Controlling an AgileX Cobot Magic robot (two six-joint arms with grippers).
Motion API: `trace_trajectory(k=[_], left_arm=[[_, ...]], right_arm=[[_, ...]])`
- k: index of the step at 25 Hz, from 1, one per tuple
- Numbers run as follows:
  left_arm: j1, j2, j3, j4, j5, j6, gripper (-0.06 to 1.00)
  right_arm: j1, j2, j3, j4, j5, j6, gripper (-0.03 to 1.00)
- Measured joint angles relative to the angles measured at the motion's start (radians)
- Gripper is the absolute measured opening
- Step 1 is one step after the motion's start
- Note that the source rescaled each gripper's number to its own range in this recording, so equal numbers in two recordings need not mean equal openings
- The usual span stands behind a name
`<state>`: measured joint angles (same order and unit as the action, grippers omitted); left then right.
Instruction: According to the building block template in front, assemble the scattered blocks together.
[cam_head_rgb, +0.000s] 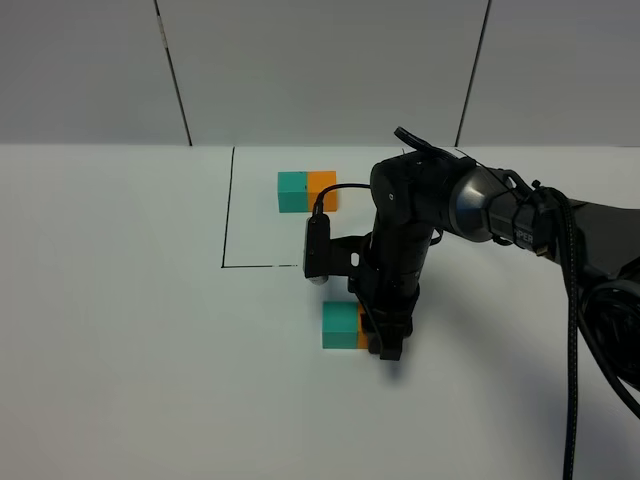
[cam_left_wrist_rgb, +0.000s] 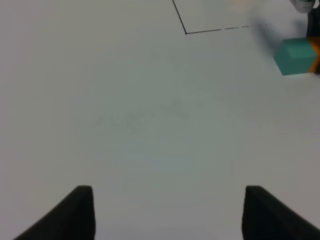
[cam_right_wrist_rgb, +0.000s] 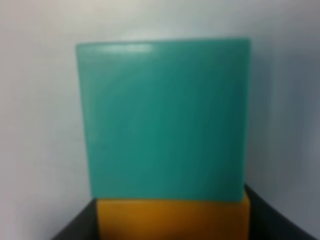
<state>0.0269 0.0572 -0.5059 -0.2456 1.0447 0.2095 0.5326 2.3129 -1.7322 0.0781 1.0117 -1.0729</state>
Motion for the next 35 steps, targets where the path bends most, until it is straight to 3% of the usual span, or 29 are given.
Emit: trace_trajectory(k=[3, 7, 9, 14, 20, 24, 29, 35], left_arm=[[0.000, 0.000, 0.000, 0.000, 0.000, 0.000, 0.34], [0.000, 0.000, 0.000, 0.000, 0.000, 0.000, 0.34], [0.000, 0.000, 0.000, 0.000, 0.000, 0.000, 0.34], [0.000, 0.000, 0.000, 0.000, 0.000, 0.000, 0.34], [0.000, 0.000, 0.000, 0.000, 0.000, 0.000, 0.34], [0.000, 0.000, 0.000, 0.000, 0.000, 0.001, 0.34], [0.000, 0.000, 0.000, 0.000, 0.000, 0.001, 0.34], [0.000, 0.000, 0.000, 0.000, 0.000, 0.001, 0.34]], right_arm=[[0.000, 0.001, 0.000, 0.001, 0.006, 0.000, 0.36], [0.000, 0.001, 0.000, 0.003, 0.010, 0.000, 0.85], [0.000, 0.001, -0.001, 0.004, 0.009, 0.003, 0.98], [0.000, -0.019, -0.001, 0.005, 0.018, 0.030, 1.00], [0.000, -0.151, -0.001, 0.004, 0.099, 0.137, 1.00], [-0.026, -0.253, -0.001, 0.012, 0.122, 0.303, 1.00], [-0.145, -0.368, 0.009, -0.022, 0.133, 0.566, 1.00], [-0.310, -0.571, 0.202, -0.085, 0.063, 0.800, 1.00]])
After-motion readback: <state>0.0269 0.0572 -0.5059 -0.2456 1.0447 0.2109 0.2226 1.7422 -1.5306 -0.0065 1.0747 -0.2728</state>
